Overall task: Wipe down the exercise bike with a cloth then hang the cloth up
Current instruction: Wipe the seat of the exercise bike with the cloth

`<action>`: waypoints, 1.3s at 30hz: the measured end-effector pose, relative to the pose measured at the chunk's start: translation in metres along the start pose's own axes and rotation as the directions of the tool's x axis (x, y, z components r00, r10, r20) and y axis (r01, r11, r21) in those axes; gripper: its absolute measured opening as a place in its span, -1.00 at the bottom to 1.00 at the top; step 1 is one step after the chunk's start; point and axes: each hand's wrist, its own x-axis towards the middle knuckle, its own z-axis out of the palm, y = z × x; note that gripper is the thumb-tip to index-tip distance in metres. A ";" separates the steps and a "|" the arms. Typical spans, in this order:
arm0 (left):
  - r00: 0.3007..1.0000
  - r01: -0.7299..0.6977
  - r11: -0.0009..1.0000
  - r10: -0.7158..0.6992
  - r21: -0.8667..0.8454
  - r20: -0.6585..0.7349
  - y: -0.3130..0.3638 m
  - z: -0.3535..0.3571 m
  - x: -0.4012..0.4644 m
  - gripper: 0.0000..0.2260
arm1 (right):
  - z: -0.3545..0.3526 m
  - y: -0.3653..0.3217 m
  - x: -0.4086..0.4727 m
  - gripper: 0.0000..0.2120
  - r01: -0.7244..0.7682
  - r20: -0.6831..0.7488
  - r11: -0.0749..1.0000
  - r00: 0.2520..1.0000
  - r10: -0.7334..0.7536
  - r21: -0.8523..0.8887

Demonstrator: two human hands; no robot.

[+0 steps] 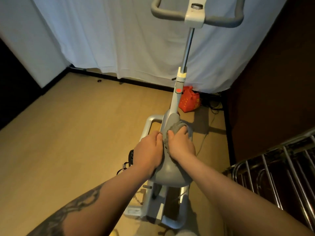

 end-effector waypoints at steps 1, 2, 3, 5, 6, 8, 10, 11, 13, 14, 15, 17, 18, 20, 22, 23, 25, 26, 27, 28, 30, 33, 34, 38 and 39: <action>1.000 0.001 1.000 -0.001 0.011 0.004 0.001 0.000 0.001 -0.72 | 0.000 0.006 -0.004 -0.42 0.041 -0.005 0.999 0.999 -0.041 -0.009; 1.000 0.001 1.000 -0.001 0.021 0.007 0.001 0.000 0.002 -0.72 | -0.001 0.008 -0.001 -0.41 0.059 -0.006 0.998 0.998 -0.059 -0.002; 1.000 -0.001 1.000 0.001 0.027 0.007 0.002 0.000 0.003 -0.72 | -0.001 0.007 0.009 -0.41 0.053 -0.013 0.998 0.999 -0.053 0.019; 1.000 -0.002 0.999 0.002 0.034 0.003 0.002 0.001 0.003 -0.72 | -0.002 -0.004 0.034 -0.43 0.025 -0.029 0.993 0.999 -0.022 0.119; 1.000 0.009 0.999 -0.009 0.038 -0.003 0.002 0.002 0.003 -0.72 | -0.003 -0.011 0.044 -0.45 0.036 -0.036 0.981 0.999 -0.030 0.188; 0.998 0.042 0.998 -0.041 0.041 -0.039 0.000 0.003 0.003 -0.71 | -0.004 -0.018 0.056 -0.47 0.148 -0.081 0.952 0.988 -0.131 0.269; 0.994 0.069 0.997 -0.065 0.040 -0.089 -0.001 0.005 0.004 -0.70 | -0.008 -0.015 0.052 -0.50 0.293 -0.100 0.916 0.956 -0.275 0.275; 0.991 0.080 0.996 -0.075 0.033 -0.112 -0.001 0.006 0.003 -0.70 | -0.009 -0.009 0.046 -0.52 0.361 -0.078 0.897 0.932 -0.353 0.254; 0.984 0.093 0.996 -0.089 0.019 -0.153 0.000 0.006 0.000 -0.70 | -0.005 0.009 0.032 -0.52 0.472 0.002 0.863 0.877 -0.480 0.177; 0.982 0.097 0.995 -0.094 0.011 -0.163 0.001 0.006 0.000 -0.71 | -0.004 0.016 0.026 -0.49 0.487 0.046 0.860 0.866 -0.498 0.153; 0.981 0.100 0.995 -0.098 0.007 -0.165 0.001 0.006 0.000 -0.70 | -0.004 0.019 0.025 -0.47 0.474 0.070 0.869 0.871 -0.486 0.140; 0.979 0.115 0.993 -0.112 0.006 -0.173 0.000 0.006 0.002 -0.70 | -0.005 0.007 0.032 -0.45 0.412 0.060 0.900 0.904 -0.423 0.141; 0.978 0.122 0.992 -0.119 0.006 -0.174 0.000 0.007 0.002 -0.70 | -0.006 -0.002 0.037 -0.45 0.357 0.046 0.920 0.928 -0.368 0.161; 0.975 0.131 0.991 -0.127 0.009 -0.182 0.000 0.007 -0.002 -0.70 | -0.011 -0.017 0.038 -0.45 0.253 0.041 0.947 0.963 -0.266 0.200; 0.971 0.146 0.989 -0.140 0.016 -0.192 0.001 0.007 -0.006 -0.71 | -0.012 -0.013 0.021 -0.43 0.235 0.052 0.966 0.969 -0.241 0.105; 0.968 0.155 0.988 -0.151 0.007 -0.199 0.001 0.007 -0.007 -0.71 | -0.013 -0.004 0.006 -0.42 0.256 0.062 0.966 0.964 -0.258 0.034; 0.961 0.179 0.983 -0.182 -0.033 -0.206 -0.001 0.007 -0.006 -0.71 | -0.013 0.018 -0.026 -0.40 0.323 0.081 0.944 0.945 -0.317 -0.074; 0.960 0.184 0.982 -0.190 -0.048 -0.205 -0.001 0.007 -0.004 -0.71 | -0.012 0.024 -0.035 -0.40 0.345 0.085 0.933 0.937 -0.338 -0.098; 0.962 0.182 0.982 -0.188 -0.047 -0.198 0.000 0.007 -0.003 -0.71 | -0.012 0.027 -0.036 -0.40 0.350 0.080 0.929 0.936 -0.342 -0.119; 0.964 0.181 0.983 -0.185 -0.039 -0.190 0.000 0.007 -0.004 -0.71 | -0.013 0.025 -0.035 -0.40 0.337 0.080 0.933 0.941 -0.329 -0.127; 0.966 0.176 0.984 -0.179 -0.035 -0.185 0.001 0.006 -0.006 -0.71 | -0.014 0.017 -0.028 -0.39 0.302 0.092 0.950 0.951 -0.295 -0.074; 0.967 0.171 0.984 -0.177 -0.051 -0.181 -0.001 0.005 -0.005 -0.73 | -0.021 0.008 -0.016 -0.47 0.243 0.050 0.969 0.968 -0.245 0.055; 0.968 0.169 0.984 -0.176 -0.055 -0.182 -0.002 0.005 -0.005 -0.73 | -0.025 0.007 -0.010 -0.53 0.224 0.012 0.971 0.974 -0.225 0.085; 0.976 0.141 0.989 -0.146 -0.047 -0.160 -0.004 0.006 -0.002 -0.73 | -0.030 0.001 0.016 -0.65 0.215 -0.179 0.976 0.962 -0.208 0.023; 0.977 0.137 0.989 -0.143 -0.050 -0.158 -0.004 0.006 -0.002 -0.73 | -0.027 0.000 0.020 -0.60 0.217 -0.221 0.976 0.950 -0.219 -0.031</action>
